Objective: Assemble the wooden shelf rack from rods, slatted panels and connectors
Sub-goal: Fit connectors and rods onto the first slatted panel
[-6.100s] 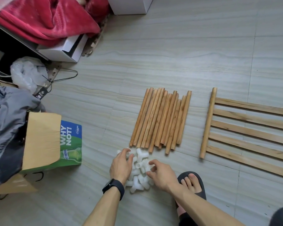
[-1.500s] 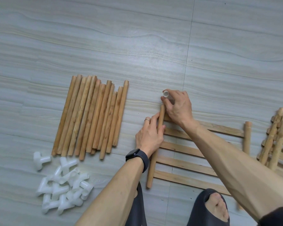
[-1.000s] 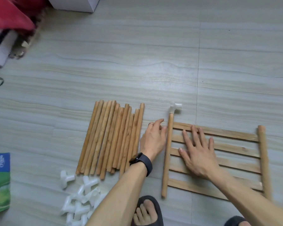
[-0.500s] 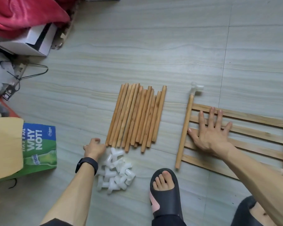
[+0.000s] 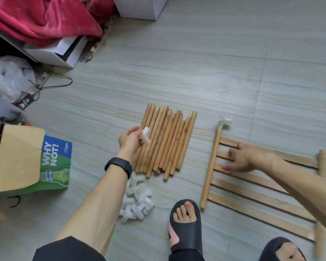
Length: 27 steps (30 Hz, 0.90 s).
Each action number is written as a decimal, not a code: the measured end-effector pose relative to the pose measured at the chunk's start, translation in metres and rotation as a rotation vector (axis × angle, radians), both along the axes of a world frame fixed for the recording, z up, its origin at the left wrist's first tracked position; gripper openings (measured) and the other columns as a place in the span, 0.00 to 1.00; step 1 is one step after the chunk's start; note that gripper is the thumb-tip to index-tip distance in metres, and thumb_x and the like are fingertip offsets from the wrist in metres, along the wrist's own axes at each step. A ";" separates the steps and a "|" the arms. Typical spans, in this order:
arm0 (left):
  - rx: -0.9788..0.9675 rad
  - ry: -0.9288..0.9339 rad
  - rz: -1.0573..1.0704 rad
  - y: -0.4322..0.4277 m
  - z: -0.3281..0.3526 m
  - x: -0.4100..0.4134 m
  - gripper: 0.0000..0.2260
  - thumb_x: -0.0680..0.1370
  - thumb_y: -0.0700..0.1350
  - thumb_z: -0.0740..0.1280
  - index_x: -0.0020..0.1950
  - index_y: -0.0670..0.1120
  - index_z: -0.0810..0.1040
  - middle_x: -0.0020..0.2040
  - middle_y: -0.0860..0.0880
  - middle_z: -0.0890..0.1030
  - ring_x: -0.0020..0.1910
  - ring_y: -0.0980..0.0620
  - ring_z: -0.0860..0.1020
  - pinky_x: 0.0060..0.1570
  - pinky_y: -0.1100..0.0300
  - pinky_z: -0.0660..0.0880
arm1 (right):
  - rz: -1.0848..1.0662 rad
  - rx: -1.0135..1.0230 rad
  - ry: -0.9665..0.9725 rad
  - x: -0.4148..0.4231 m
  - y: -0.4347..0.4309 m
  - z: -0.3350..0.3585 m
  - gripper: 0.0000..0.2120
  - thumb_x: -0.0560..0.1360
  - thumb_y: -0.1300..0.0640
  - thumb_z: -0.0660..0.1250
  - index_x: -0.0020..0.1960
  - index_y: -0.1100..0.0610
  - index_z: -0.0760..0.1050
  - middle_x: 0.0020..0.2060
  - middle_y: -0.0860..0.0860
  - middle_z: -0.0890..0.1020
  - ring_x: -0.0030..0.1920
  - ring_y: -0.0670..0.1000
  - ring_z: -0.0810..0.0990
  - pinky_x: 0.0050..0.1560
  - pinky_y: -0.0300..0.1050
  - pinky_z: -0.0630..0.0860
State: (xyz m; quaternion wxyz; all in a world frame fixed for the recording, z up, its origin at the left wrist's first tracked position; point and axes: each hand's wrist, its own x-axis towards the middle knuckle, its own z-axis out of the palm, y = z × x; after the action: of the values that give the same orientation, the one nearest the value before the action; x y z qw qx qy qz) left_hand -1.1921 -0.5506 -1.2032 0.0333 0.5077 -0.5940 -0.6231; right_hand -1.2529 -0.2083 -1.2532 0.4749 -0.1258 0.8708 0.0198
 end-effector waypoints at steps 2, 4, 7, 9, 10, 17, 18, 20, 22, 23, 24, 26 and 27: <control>0.253 0.098 -0.149 0.043 0.016 -0.020 0.10 0.79 0.36 0.69 0.60 0.42 0.79 0.59 0.41 0.80 0.51 0.47 0.81 0.42 0.60 0.78 | -0.154 -0.234 -0.065 -0.005 0.006 0.028 0.38 0.77 0.32 0.63 0.79 0.54 0.64 0.77 0.55 0.68 0.75 0.56 0.69 0.74 0.48 0.65; 0.438 0.158 -0.310 0.093 0.024 -0.034 0.12 0.78 0.35 0.70 0.61 0.41 0.79 0.58 0.42 0.81 0.52 0.47 0.81 0.47 0.58 0.78 | -0.477 -0.535 -0.107 -0.003 0.015 0.057 0.33 0.73 0.30 0.66 0.72 0.47 0.72 0.68 0.52 0.78 0.66 0.53 0.79 0.62 0.44 0.73; 0.620 0.201 -0.457 0.172 0.027 -0.043 0.12 0.78 0.35 0.70 0.61 0.40 0.77 0.51 0.44 0.83 0.46 0.49 0.82 0.46 0.59 0.78 | -0.950 -0.951 -0.216 0.014 0.037 0.088 0.32 0.66 0.30 0.70 0.65 0.43 0.76 0.57 0.52 0.85 0.53 0.52 0.87 0.48 0.43 0.79; 0.677 0.185 -0.531 0.220 0.025 -0.044 0.10 0.78 0.35 0.70 0.59 0.40 0.77 0.49 0.43 0.83 0.40 0.50 0.83 0.40 0.61 0.79 | -1.139 -1.109 -0.189 0.028 0.054 0.088 0.26 0.69 0.35 0.71 0.64 0.45 0.77 0.54 0.52 0.86 0.51 0.53 0.87 0.47 0.43 0.81; 0.692 0.172 -0.554 0.240 0.022 -0.043 0.08 0.78 0.35 0.70 0.57 0.40 0.77 0.48 0.43 0.83 0.38 0.50 0.83 0.38 0.62 0.80 | -1.227 -1.157 -0.130 0.035 0.062 0.084 0.25 0.69 0.39 0.72 0.63 0.47 0.78 0.53 0.53 0.87 0.50 0.54 0.87 0.48 0.43 0.82; 0.645 0.117 -0.695 0.300 -0.016 -0.024 0.10 0.78 0.34 0.71 0.59 0.39 0.80 0.50 0.42 0.87 0.49 0.42 0.86 0.47 0.61 0.82 | -1.602 -1.159 0.038 0.071 0.121 0.037 0.12 0.79 0.50 0.71 0.58 0.55 0.83 0.45 0.50 0.87 0.42 0.52 0.86 0.44 0.41 0.82; 0.635 0.105 -0.708 0.301 -0.022 -0.020 0.10 0.78 0.35 0.71 0.59 0.39 0.81 0.50 0.42 0.87 0.49 0.41 0.86 0.47 0.61 0.82 | -1.584 -1.118 0.093 0.073 0.123 0.030 0.13 0.80 0.50 0.71 0.61 0.54 0.81 0.42 0.47 0.86 0.40 0.52 0.86 0.42 0.42 0.82; 0.635 0.069 -0.684 0.301 -0.032 -0.014 0.10 0.78 0.37 0.72 0.60 0.38 0.80 0.50 0.42 0.87 0.49 0.40 0.86 0.46 0.61 0.82 | -1.441 -1.025 0.212 0.077 0.123 0.019 0.13 0.81 0.51 0.69 0.64 0.48 0.79 0.39 0.45 0.85 0.37 0.50 0.85 0.40 0.42 0.82; 0.623 0.022 -0.623 0.297 -0.041 -0.012 0.12 0.78 0.39 0.73 0.60 0.38 0.80 0.49 0.43 0.87 0.47 0.43 0.86 0.43 0.62 0.82 | -1.284 -0.977 0.198 0.077 0.121 0.013 0.11 0.81 0.50 0.69 0.63 0.45 0.79 0.38 0.49 0.85 0.37 0.48 0.84 0.42 0.43 0.81; 0.607 0.003 -0.600 0.294 -0.045 -0.013 0.12 0.78 0.40 0.74 0.60 0.38 0.80 0.49 0.43 0.87 0.46 0.45 0.86 0.42 0.64 0.81 | -1.242 -0.980 0.149 0.077 0.120 0.012 0.10 0.80 0.49 0.70 0.61 0.45 0.80 0.38 0.50 0.85 0.37 0.48 0.83 0.43 0.43 0.81; 0.597 -0.013 -0.586 0.290 -0.047 -0.015 0.12 0.78 0.41 0.74 0.60 0.38 0.80 0.48 0.43 0.87 0.44 0.47 0.86 0.41 0.64 0.81 | -1.209 -0.992 0.088 0.076 0.120 0.011 0.12 0.78 0.50 0.73 0.60 0.46 0.80 0.38 0.50 0.84 0.38 0.48 0.84 0.44 0.43 0.80; 0.597 -0.032 -0.573 0.284 -0.053 -0.018 0.11 0.77 0.41 0.74 0.58 0.38 0.81 0.46 0.45 0.87 0.40 0.50 0.86 0.38 0.65 0.80 | -1.159 -1.014 0.008 0.076 0.121 0.009 0.18 0.73 0.52 0.78 0.61 0.46 0.79 0.38 0.49 0.82 0.38 0.48 0.83 0.43 0.41 0.80; 0.599 -0.038 -0.570 0.283 -0.055 -0.019 0.10 0.77 0.41 0.74 0.56 0.38 0.82 0.45 0.45 0.87 0.39 0.51 0.85 0.36 0.66 0.79 | -1.134 -1.001 0.014 0.075 0.122 0.006 0.20 0.71 0.52 0.80 0.60 0.45 0.79 0.39 0.48 0.81 0.38 0.47 0.83 0.43 0.41 0.79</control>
State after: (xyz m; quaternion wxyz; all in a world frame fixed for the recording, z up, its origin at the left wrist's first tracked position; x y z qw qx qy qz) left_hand -1.2111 -0.2680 -1.2581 -0.3009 0.3215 -0.5040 -0.7430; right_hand -1.1777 -0.0864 -1.2468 0.2928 0.1409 0.7100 -0.6247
